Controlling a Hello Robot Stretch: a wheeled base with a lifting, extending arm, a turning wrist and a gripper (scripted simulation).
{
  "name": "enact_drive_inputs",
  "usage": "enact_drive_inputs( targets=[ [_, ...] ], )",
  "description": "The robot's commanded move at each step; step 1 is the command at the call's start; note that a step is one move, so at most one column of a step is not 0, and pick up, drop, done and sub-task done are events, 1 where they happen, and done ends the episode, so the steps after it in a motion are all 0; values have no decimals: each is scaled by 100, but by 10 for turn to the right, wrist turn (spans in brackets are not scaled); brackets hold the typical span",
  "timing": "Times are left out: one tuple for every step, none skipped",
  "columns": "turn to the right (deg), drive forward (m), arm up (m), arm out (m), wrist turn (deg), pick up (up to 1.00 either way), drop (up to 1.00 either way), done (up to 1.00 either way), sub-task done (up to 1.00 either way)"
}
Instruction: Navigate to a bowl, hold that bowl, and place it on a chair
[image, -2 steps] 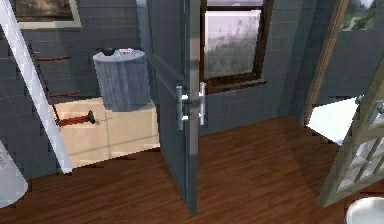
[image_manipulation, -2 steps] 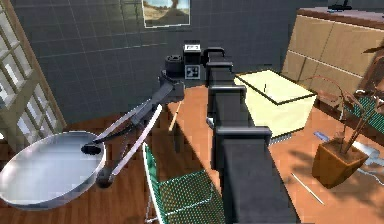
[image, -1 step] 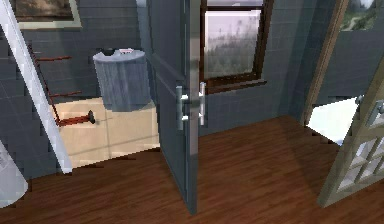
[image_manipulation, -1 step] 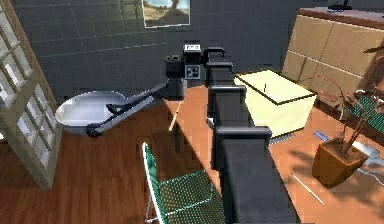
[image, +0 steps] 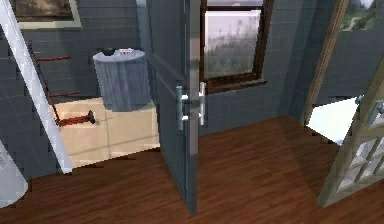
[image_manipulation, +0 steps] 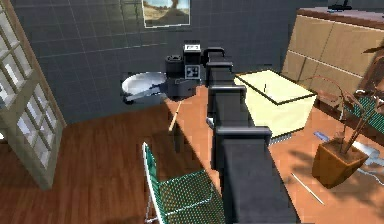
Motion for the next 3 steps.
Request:
enact_drive_inputs(
  targets=[
    [0, 0, 0, 0, 450, 0, 0, 0, 0],
    [0, 0, 0, 0, 60, 0, 0, 0, 0],
    [0, 0, -38, 0, 0, 0, 0, 0, 0]
  ],
)
